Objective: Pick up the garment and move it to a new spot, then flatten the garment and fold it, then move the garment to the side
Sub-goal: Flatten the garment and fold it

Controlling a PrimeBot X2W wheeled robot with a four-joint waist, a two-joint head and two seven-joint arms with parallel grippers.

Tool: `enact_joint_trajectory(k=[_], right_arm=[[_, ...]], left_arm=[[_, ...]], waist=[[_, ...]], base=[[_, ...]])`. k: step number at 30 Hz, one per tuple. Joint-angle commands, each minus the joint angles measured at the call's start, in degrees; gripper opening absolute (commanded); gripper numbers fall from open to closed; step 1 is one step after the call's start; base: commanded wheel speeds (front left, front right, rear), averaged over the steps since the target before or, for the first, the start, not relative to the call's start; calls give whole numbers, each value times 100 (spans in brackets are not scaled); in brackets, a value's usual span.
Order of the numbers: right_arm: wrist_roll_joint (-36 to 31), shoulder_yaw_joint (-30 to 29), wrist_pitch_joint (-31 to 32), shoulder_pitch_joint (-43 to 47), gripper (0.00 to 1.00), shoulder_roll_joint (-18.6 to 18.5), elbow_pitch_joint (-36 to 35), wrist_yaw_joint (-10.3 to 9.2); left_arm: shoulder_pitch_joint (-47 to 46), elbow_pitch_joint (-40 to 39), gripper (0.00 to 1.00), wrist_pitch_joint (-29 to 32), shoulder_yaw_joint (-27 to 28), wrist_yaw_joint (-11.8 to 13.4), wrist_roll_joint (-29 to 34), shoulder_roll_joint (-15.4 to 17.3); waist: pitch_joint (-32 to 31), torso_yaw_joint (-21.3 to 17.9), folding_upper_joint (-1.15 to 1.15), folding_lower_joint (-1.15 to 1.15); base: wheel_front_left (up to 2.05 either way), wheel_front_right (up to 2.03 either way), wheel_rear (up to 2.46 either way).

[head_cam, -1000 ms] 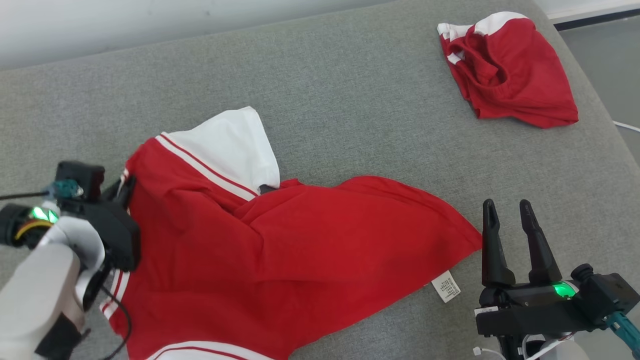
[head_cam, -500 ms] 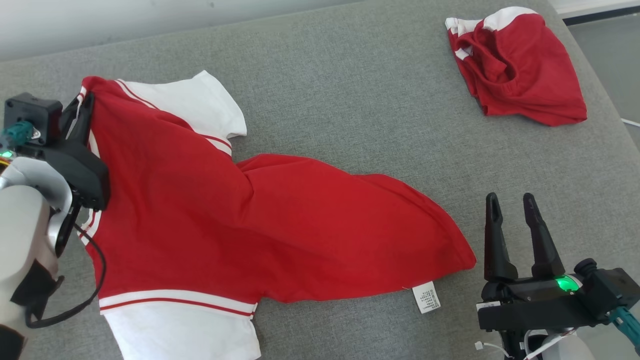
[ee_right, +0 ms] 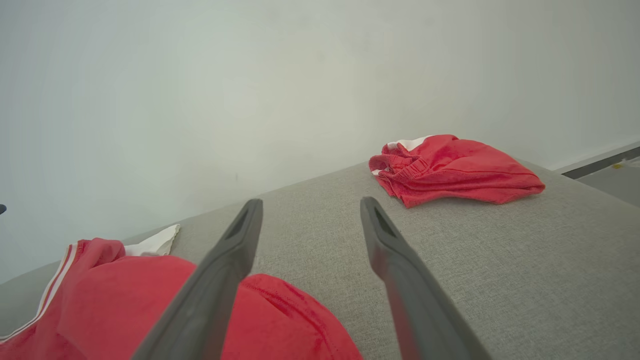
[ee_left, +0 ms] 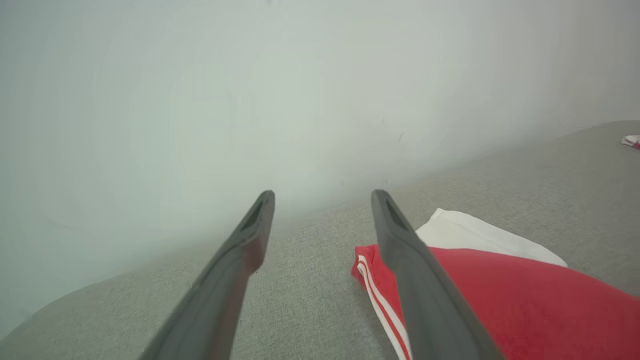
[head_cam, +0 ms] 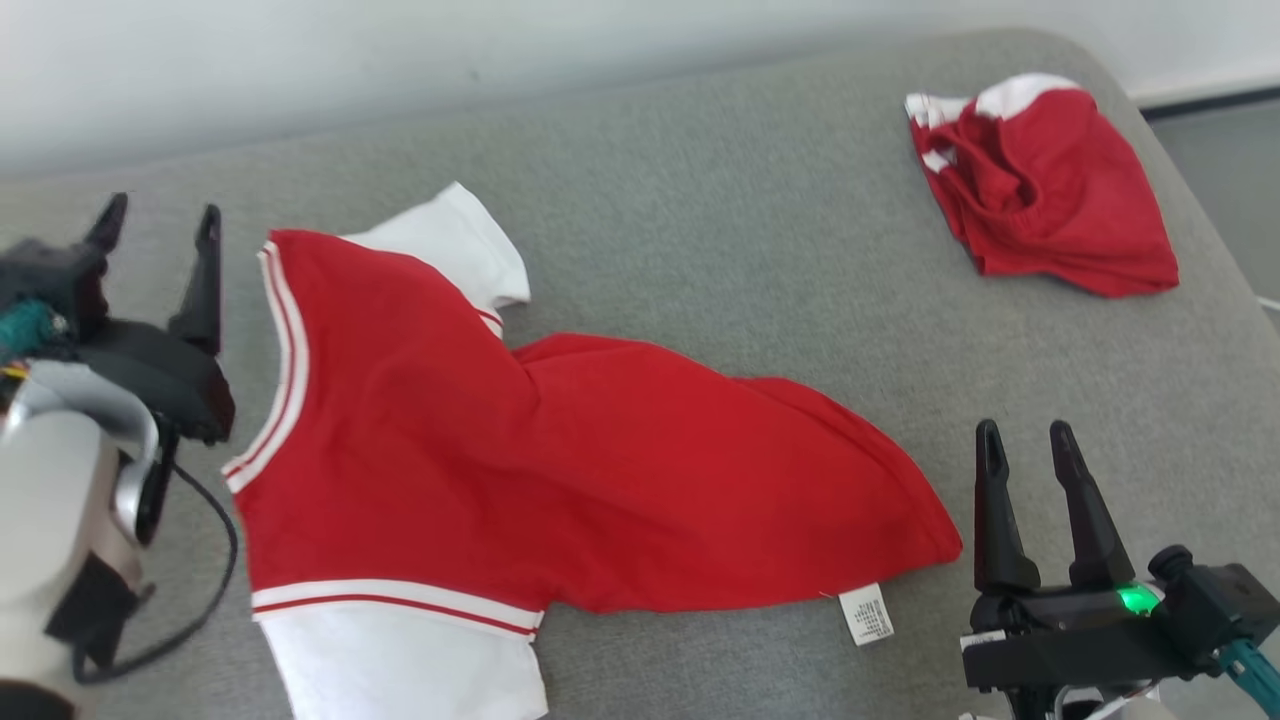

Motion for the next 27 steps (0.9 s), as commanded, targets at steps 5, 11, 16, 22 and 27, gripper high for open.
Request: enact_joint_trajectory(k=[5,11,16,22,27], right_arm=[[-64,-44,-24,243,100,-23,-3,-16],[-89,-71,-23,450,100,-49,5,-16],[-101,-90,-24,578,100,-67,24,-16],[-144,-94,-23,748,100,-72,57,-16],[-158,-137,-24,881,100,-58,49,-16]], left_arm=[[711,-868,100,-51,338,210,143,1],[1788,-2011,100,-52,809,471,344,-81],[2595,-2782,100,-52,1121,586,556,-204],[3579,-3556,100,-54,1554,696,759,-451],[4301,-3997,100,-54,1899,765,925,-704]], waist=[[-504,402,0,0],[-794,687,0,0],[-963,890,0,0],[-1175,1058,0,0],[-1308,1175,0,0]], base=[[0,0,0],[0,0,0],[0,0,0],[0,0,0],[0,0,0]])
